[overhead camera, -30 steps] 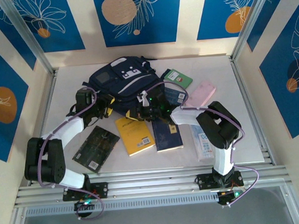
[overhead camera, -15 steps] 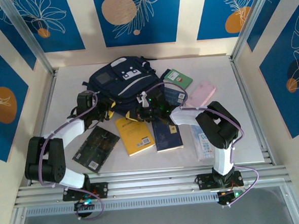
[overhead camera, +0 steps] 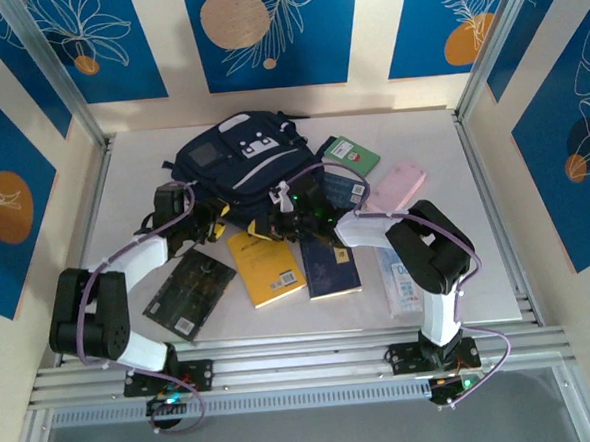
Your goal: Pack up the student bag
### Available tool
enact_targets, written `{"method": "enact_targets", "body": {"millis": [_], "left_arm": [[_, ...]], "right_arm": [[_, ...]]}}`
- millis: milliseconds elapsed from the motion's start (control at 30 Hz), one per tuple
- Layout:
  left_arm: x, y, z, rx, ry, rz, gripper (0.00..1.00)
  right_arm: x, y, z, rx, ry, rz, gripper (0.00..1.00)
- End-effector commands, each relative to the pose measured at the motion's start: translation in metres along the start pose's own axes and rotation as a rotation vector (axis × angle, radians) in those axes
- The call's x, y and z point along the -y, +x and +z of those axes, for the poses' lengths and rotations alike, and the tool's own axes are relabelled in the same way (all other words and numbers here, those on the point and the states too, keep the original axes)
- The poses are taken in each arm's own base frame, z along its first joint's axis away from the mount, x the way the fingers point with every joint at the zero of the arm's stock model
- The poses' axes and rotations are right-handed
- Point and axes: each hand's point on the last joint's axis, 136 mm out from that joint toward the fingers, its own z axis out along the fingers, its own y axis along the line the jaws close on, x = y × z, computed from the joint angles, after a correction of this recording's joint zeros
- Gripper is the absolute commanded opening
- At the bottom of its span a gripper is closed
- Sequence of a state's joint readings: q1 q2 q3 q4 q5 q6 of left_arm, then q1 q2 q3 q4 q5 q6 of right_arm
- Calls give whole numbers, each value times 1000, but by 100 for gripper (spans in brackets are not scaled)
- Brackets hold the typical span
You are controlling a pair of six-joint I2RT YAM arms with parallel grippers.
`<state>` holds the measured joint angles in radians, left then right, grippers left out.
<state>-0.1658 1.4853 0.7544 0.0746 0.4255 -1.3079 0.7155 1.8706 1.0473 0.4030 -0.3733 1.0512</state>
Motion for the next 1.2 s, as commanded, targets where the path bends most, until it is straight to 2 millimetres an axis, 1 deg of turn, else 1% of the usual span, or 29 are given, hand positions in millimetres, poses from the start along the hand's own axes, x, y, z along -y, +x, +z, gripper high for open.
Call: {"method": "enact_targets", "body": {"millis": [0,167,233,400,533,567,733,967,1167], "left_arm": [[-1,4,10,-13,2,11,50],[5,-3,17,6,-2,14,49],[9,-7,19,16,0,21,45],[7,-16,20,56,-28,24,19],[6,-18,19,68,-37,34,3],[5,-19,19,70,-42,35,0],[0,-22,16,84,-65,41,0],[4,-25,13,94,-61,57,0],[5,-27,12,97,-60,61,0]], "right_arm": [[-30,5,6,-34,-68,-51,0],[-29,7,9,-36,-61,-52,0],[-30,7,8,-34,-59,-52,0],[-29,6,4,-23,-34,-26,0],[-25,5,-3,-9,-12,20,0],[-25,4,-5,-5,-12,26,0],[-25,0,-23,19,10,114,0],[-23,-3,-47,39,40,223,0],[-9,-7,-66,66,101,262,0]]}}
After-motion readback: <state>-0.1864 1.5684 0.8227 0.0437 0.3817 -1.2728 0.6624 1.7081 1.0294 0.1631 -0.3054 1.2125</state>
